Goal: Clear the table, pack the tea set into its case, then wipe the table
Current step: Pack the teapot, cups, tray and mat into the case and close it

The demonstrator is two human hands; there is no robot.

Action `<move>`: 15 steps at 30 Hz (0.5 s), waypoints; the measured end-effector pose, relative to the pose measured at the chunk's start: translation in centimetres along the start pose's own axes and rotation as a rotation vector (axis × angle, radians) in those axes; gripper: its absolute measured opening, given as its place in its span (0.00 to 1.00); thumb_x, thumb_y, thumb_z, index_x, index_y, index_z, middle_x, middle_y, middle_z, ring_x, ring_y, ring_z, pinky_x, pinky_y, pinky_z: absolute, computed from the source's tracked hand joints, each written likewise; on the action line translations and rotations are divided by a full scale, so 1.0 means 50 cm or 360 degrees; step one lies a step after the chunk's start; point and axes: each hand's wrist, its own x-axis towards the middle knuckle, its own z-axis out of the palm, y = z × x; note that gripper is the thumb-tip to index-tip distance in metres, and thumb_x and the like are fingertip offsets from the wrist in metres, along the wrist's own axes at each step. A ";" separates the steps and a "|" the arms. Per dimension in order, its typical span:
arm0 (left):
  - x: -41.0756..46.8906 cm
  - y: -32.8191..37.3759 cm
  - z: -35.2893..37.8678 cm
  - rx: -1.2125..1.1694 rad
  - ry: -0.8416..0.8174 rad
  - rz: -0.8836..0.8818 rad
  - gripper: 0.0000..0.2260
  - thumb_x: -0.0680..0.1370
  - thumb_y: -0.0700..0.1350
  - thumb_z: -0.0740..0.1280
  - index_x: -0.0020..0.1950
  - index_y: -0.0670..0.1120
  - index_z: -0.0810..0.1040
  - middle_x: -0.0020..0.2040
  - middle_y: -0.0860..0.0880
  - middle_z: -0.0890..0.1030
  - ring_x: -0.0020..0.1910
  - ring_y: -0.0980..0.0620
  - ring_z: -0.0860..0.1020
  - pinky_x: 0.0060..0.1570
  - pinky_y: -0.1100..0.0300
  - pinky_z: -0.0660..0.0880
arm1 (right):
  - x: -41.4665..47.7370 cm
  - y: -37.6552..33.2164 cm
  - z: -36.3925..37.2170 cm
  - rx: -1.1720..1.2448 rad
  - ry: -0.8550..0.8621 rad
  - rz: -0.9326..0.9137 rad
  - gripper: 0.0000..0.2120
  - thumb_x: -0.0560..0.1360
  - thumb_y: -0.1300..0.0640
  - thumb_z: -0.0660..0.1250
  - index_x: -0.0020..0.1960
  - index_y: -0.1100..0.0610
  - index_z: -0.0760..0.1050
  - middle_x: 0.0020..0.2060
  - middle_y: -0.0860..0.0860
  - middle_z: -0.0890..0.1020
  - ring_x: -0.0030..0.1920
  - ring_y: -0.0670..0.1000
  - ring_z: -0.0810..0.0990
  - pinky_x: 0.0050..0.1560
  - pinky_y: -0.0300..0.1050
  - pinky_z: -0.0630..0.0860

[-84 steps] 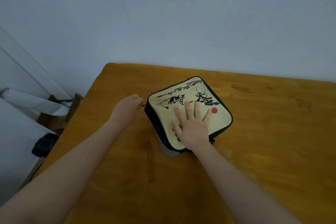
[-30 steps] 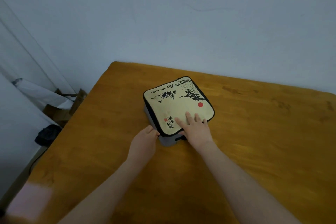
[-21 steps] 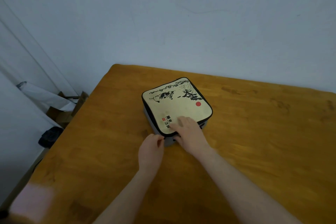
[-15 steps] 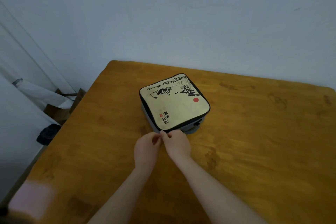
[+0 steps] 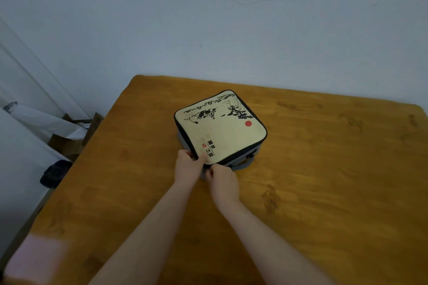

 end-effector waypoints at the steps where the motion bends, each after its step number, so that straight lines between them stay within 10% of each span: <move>1: 0.012 0.000 0.004 -0.0014 -0.0010 -0.0034 0.16 0.76 0.48 0.70 0.55 0.44 0.66 0.52 0.48 0.76 0.51 0.49 0.77 0.44 0.56 0.76 | 0.000 0.002 -0.006 -0.0147 0.0002 -0.0053 0.11 0.82 0.57 0.57 0.47 0.58 0.77 0.43 0.54 0.82 0.41 0.53 0.79 0.32 0.41 0.64; 6: 0.034 -0.014 0.008 0.0003 -0.0037 -0.0020 0.11 0.78 0.45 0.67 0.53 0.44 0.66 0.48 0.48 0.75 0.51 0.45 0.78 0.51 0.45 0.78 | -0.003 0.016 -0.037 -0.0493 0.0135 -0.0274 0.01 0.74 0.64 0.70 0.45 0.61 0.78 0.40 0.56 0.83 0.39 0.53 0.83 0.32 0.41 0.65; 8: 0.034 -0.018 0.007 0.0017 -0.0034 0.0023 0.10 0.79 0.45 0.66 0.53 0.44 0.66 0.47 0.49 0.75 0.50 0.45 0.79 0.50 0.44 0.79 | -0.001 0.030 -0.045 -0.0533 0.0107 -0.0206 0.15 0.58 0.65 0.81 0.31 0.57 0.74 0.26 0.54 0.79 0.24 0.51 0.79 0.21 0.36 0.53; 11: 0.044 -0.015 0.005 0.0040 -0.0056 0.0005 0.08 0.80 0.45 0.64 0.52 0.45 0.66 0.48 0.48 0.75 0.49 0.45 0.79 0.49 0.43 0.80 | 0.031 0.080 -0.043 -0.0437 0.0311 -0.0314 0.34 0.40 0.68 0.83 0.24 0.51 0.57 0.15 0.49 0.67 0.12 0.48 0.64 0.30 0.33 0.33; 15: 0.058 -0.014 -0.002 0.0153 -0.0086 0.0017 0.05 0.80 0.43 0.63 0.51 0.46 0.67 0.48 0.46 0.76 0.48 0.44 0.80 0.47 0.42 0.80 | 0.044 0.118 -0.070 -0.0512 0.0426 -0.0369 0.32 0.39 0.71 0.82 0.21 0.53 0.60 0.14 0.48 0.65 0.18 0.45 0.47 0.30 0.32 0.33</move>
